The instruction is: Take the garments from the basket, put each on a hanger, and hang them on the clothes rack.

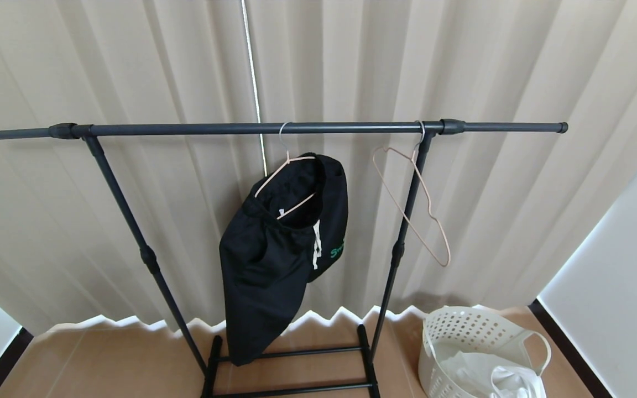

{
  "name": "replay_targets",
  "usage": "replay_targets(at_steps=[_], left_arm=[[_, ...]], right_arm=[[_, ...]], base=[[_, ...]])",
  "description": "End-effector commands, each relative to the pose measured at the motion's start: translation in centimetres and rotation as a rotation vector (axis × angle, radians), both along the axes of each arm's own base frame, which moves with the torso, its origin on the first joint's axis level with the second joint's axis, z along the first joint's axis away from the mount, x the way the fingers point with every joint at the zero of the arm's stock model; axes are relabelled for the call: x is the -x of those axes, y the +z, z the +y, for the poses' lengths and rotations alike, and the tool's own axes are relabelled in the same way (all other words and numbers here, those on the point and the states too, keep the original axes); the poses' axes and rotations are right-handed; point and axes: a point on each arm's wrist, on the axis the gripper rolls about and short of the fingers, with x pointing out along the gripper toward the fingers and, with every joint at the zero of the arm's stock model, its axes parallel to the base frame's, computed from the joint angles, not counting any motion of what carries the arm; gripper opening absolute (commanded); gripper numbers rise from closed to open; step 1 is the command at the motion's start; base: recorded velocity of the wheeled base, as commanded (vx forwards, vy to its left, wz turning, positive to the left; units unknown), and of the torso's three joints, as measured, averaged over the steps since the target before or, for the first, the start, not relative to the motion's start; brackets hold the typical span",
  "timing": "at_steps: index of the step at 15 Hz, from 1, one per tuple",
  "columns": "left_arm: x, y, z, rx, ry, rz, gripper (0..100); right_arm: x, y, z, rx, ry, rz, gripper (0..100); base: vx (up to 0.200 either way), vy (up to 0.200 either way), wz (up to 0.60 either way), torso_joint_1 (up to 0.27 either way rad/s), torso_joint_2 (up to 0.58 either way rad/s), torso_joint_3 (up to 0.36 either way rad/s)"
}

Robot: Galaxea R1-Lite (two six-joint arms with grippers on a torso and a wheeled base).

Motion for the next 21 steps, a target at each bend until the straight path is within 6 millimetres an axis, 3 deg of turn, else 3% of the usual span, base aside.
replay_targets(at_steps=[1, 14, 21], left_arm=[[-0.01, -0.02, 0.00, 0.000, 0.000, 0.002, 100], [-0.01, 0.00, 0.00, 0.006, 0.002, 0.002, 100], [-0.01, -0.02, 0.00, 0.008, 0.000, 0.003, 100]], right_arm=[[-0.01, 0.01, 0.00, 0.000, -0.001, 0.002, 100], [0.00, 0.02, 0.00, -0.010, -0.002, -0.002, 100], [0.00, 0.02, 0.00, -0.012, -0.002, -0.002, 100]], base=[[0.000, 0.000, 0.00, -0.149, 0.34, 0.193], [0.000, 0.000, 0.00, -0.148, 0.37, 0.215], [0.000, 0.000, 0.00, -0.189, 0.52, 0.329]])
